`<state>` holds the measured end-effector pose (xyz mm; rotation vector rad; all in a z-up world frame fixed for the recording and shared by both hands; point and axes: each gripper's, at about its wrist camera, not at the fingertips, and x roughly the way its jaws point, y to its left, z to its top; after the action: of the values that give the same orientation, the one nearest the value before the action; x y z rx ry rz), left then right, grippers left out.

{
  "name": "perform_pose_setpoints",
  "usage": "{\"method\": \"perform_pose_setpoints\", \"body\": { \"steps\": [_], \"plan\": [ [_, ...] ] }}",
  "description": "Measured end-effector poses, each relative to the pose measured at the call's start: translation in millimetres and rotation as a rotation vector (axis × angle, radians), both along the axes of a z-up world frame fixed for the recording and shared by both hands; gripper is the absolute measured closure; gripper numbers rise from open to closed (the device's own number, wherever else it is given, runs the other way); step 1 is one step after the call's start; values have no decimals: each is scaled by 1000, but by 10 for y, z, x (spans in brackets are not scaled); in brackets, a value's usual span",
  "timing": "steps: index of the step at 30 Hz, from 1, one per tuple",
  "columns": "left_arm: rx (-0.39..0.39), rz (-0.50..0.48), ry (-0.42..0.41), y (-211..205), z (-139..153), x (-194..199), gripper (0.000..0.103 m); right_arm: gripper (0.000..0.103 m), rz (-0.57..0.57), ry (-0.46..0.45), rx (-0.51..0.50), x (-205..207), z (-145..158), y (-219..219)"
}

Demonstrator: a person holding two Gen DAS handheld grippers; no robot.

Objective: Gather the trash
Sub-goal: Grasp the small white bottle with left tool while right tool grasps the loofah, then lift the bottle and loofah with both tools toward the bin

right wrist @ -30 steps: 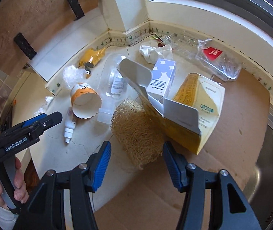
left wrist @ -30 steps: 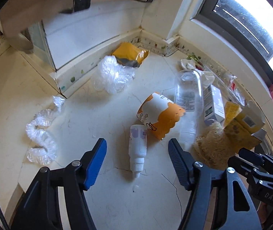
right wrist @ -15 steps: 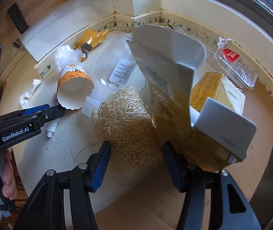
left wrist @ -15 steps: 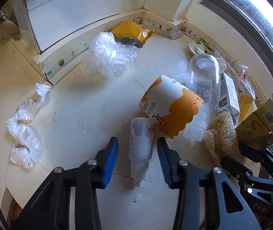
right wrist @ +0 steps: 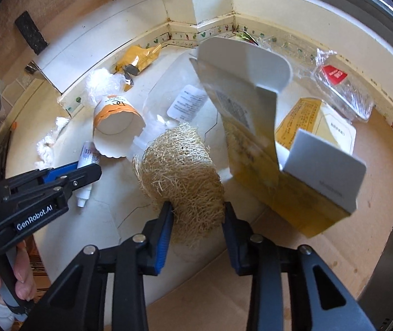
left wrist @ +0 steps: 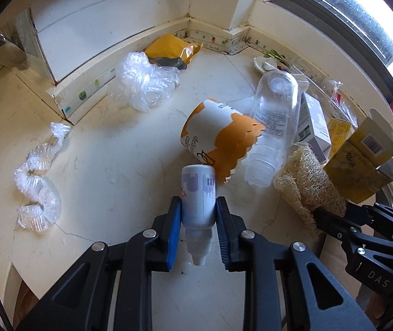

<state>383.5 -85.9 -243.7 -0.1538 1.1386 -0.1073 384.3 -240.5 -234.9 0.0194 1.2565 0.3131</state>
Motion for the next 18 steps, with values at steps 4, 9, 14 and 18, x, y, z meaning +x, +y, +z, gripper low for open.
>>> {"method": "perform_pose_setpoints", "body": {
  "steps": [4,9,14,18],
  "plan": [
    [-12,-1,-10,11,119,-93,81,71,-9,10,19,-89,35,11],
    [-18,-15,-24,26,290,-280,81,71,-27,-2,51,-228,191,7],
    [-48,-32,-50,12,490,-547,81,71,-26,-42,63,-413,434,33],
    [-79,-52,-68,6,618,-781,81,71,-30,-82,66,-635,663,49]
  ]
}}
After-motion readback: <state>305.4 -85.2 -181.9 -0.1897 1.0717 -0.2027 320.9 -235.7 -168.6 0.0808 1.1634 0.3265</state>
